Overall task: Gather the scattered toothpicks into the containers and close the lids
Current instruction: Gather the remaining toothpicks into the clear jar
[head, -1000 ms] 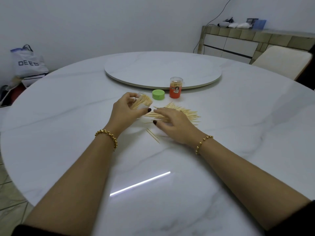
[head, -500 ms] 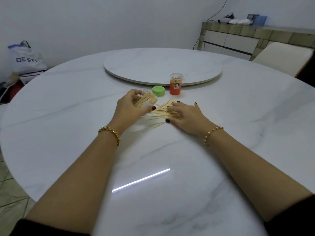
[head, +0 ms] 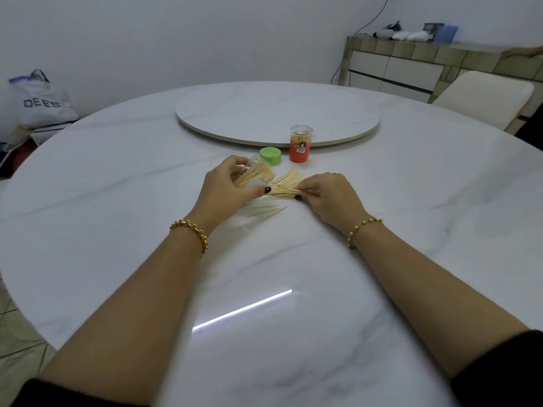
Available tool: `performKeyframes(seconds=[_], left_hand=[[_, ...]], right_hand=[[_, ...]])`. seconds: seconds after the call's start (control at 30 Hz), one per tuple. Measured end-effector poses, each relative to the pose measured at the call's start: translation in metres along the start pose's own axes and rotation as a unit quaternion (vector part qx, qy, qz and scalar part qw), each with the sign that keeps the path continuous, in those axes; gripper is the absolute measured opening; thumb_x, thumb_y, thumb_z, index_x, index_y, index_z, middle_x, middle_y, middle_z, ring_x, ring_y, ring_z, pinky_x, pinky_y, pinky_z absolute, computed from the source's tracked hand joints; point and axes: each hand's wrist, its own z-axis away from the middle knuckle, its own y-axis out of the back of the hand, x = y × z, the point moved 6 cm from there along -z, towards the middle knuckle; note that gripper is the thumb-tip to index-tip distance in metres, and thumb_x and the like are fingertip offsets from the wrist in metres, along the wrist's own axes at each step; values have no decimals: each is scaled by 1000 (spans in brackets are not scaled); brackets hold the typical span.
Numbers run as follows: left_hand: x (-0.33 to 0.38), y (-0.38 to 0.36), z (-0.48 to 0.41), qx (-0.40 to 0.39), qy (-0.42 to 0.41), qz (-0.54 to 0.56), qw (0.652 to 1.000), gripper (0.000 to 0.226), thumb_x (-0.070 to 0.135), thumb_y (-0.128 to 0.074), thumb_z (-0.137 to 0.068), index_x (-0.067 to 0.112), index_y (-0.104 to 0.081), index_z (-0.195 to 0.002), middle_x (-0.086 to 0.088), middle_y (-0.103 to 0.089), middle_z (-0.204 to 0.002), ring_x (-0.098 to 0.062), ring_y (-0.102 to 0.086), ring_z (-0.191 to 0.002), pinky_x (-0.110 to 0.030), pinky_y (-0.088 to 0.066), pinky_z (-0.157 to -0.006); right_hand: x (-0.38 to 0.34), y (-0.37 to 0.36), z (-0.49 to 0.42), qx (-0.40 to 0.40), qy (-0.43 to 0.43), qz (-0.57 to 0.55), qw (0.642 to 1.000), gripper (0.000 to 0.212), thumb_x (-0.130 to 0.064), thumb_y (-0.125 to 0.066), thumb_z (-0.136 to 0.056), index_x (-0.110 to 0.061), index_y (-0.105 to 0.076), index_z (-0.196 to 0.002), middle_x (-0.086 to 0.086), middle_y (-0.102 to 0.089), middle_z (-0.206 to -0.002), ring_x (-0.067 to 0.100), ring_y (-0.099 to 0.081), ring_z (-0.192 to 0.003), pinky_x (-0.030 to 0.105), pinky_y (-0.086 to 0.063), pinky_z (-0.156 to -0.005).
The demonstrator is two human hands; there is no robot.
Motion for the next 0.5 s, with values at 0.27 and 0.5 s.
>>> performKeyframes(seconds=[0.27, 0.5], left_hand=[[1, 0, 0, 1, -6, -6, 1000, 47, 24, -84, -70, 23, -57, -108, 2, -62, -107, 2, -57, -88, -1, -42, -59], [2, 0, 0, 0, -4, -11, 1000, 49, 26, -84, -70, 22, -57, -111, 4, -61, -107, 1, -57, -88, 0, -42, -62]], right_hand=[[0, 4, 1, 18, -19, -6, 1000, 18, -19, -63, -89, -10, -74, -100, 8, -73, -100, 29, -61, -94, 38, -43, -87], [7, 3, 2, 33, -40, -14, 999, 17, -16, -61, -90, -11, -75, -100, 8, -73, -98, 30, -62, -95, 37, -47, -84]])
